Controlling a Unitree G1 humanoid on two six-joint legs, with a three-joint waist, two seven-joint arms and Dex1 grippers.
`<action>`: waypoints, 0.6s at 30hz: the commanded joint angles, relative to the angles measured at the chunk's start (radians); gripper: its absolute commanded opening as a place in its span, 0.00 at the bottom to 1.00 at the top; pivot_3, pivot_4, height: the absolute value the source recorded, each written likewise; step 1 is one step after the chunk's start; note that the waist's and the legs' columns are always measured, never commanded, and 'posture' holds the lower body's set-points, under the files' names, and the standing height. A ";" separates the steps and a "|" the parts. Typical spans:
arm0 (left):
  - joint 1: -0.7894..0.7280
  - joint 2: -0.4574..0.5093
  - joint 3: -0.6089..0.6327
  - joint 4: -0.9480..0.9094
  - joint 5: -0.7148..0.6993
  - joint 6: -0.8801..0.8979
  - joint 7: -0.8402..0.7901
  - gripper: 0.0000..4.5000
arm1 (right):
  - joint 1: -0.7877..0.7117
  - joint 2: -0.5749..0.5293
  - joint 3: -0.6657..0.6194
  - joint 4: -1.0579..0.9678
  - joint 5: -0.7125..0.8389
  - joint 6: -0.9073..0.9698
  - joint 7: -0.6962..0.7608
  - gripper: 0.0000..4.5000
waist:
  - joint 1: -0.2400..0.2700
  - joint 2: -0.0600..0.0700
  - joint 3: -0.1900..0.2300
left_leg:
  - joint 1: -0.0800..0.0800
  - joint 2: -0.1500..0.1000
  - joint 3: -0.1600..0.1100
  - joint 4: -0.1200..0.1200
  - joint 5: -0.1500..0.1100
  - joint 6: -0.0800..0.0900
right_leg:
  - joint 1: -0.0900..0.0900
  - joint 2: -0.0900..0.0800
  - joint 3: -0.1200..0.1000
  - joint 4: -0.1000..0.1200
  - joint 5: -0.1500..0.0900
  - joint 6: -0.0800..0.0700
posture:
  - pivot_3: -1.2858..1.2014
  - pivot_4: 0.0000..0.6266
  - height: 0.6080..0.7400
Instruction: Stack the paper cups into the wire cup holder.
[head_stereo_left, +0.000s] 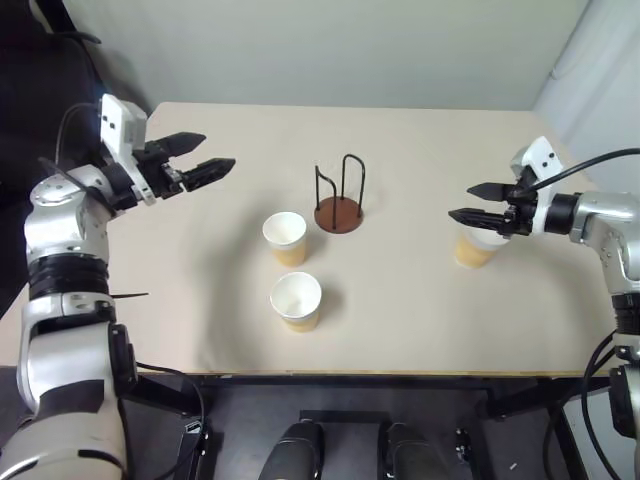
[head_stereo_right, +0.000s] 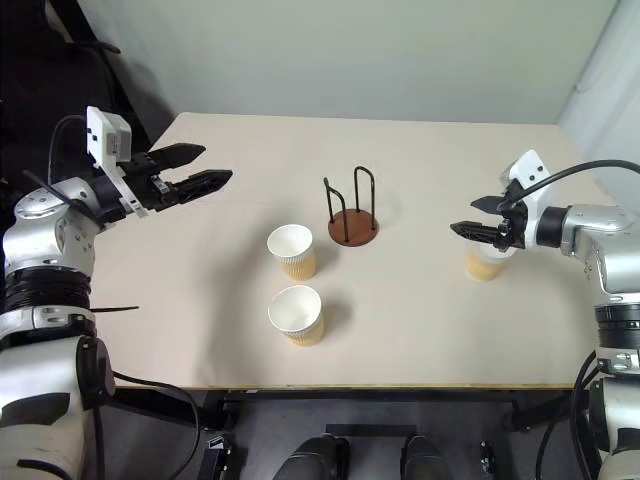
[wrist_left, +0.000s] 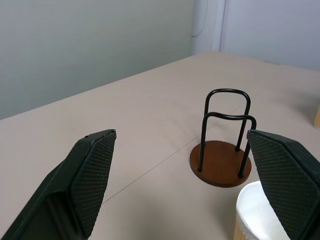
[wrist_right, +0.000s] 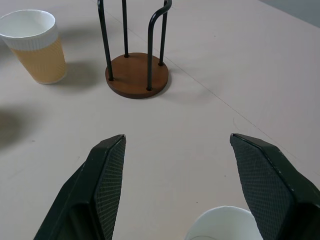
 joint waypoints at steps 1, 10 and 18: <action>-0.055 0.000 -0.009 0.025 0.014 -0.039 -0.017 1.00 | 0.006 -0.006 -0.028 -0.042 0.001 -0.020 -0.014 0.74 | 0.000 0.000 0.000 | 0.000 0.000 0.000 0.000 0.000 0.000 | 0.000 0.000 0.000 0.000 0.000 0.000 | 0.52 0.24 1.00; -0.124 -0.029 -0.029 0.108 0.037 -0.072 -0.039 1.00 | -0.011 0.030 -0.028 -0.027 -0.004 -0.041 -0.058 0.74 | -0.003 0.000 0.000 | 0.000 0.000 0.000 0.000 0.000 0.000 | 0.000 0.000 0.000 0.000 0.000 0.000 | 0.52 0.24 1.00; -0.192 -0.079 -0.044 0.154 0.055 -0.095 -0.053 1.00 | -0.075 0.113 -0.006 0.024 -0.023 -0.064 -0.105 0.74 | -0.003 0.000 0.000 | 0.000 0.000 -0.001 0.000 0.001 0.001 | 0.000 0.000 0.000 0.000 0.000 0.000 | 0.52 0.24 1.00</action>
